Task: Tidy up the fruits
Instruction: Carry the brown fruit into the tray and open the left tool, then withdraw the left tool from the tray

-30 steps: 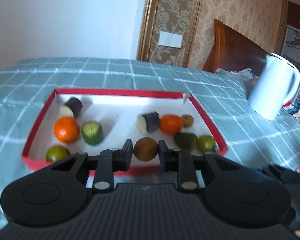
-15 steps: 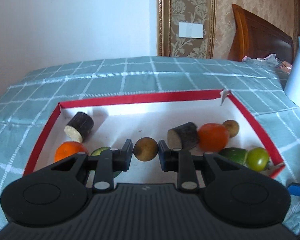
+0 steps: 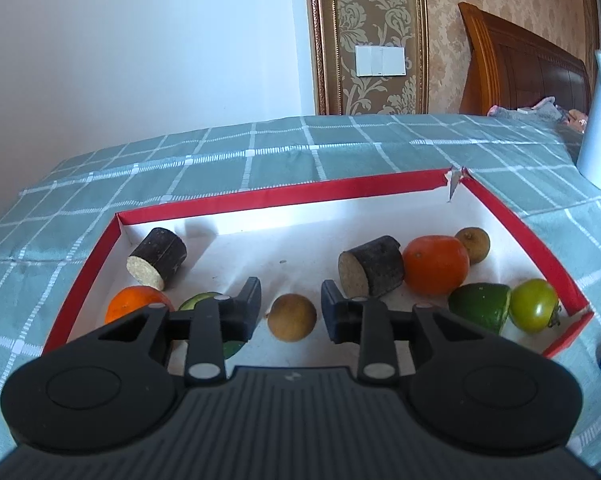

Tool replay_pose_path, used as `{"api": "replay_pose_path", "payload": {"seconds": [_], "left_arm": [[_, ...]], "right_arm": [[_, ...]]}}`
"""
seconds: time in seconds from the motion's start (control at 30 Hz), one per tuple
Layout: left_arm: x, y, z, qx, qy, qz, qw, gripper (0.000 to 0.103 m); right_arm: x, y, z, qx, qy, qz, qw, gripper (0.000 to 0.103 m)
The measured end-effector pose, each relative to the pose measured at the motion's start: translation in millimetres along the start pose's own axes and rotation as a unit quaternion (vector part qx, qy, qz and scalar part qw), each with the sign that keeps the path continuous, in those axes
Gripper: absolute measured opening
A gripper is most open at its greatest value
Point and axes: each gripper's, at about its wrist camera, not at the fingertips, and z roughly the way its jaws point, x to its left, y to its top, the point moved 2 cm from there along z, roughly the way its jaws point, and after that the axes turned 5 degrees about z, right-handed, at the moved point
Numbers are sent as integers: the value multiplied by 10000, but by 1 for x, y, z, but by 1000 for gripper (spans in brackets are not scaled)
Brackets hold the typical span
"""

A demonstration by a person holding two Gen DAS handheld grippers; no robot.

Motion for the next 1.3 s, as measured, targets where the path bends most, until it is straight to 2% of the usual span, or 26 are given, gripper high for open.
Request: {"api": "replay_pose_path", "payload": {"seconds": [0.1, 0.17, 0.4, 0.63, 0.8, 0.87, 1.0, 1.03, 1.13, 1.2, 1.3], "left_arm": [[-1, 0, -1, 18, 34, 45, 10000, 38], [-1, 0, -5, 3, 86, 23, 10000, 49], [3, -1, -15, 13, 142, -12, 9999, 56], [8, -1, -42, -241, 291, 8, 9993, 68], [17, -5, -80, -445, 439, -190, 9979, 83], [18, -11, -100, -537, 461, -305, 9970, 96], [11, -27, -130, -575, 587, -193, 9964, 100], [9, -32, -136, -587, 610, -171, 9963, 103], [6, -45, -149, -522, 624, -264, 9963, 103], [6, -52, -156, -488, 585, -376, 9964, 103], [6, -61, -164, -401, 722, -524, 9952, 103]], "right_arm": [[1, 0, 0, 0, -2, -1, 10000, 96], [1, 0, 1, 0, -1, 0, 10000, 96], [0, 0, 1, 1, -3, -2, 10000, 96], [1, 0, 2, 1, 0, 0, 10000, 96], [-1, 0, 1, -14, 17, 26, 10000, 96], [-1, 0, 1, -29, 15, 78, 10000, 96], [-6, -3, -10, -247, -242, 511, 9981, 96], [-8, -3, -12, -254, -209, 712, 9969, 96], [-13, -5, -21, -240, -40, 1230, 9921, 96], [-8, -6, -28, -289, -79, 1260, 9916, 96], [7, -8, -41, -504, -272, 992, 9934, 96]]}}
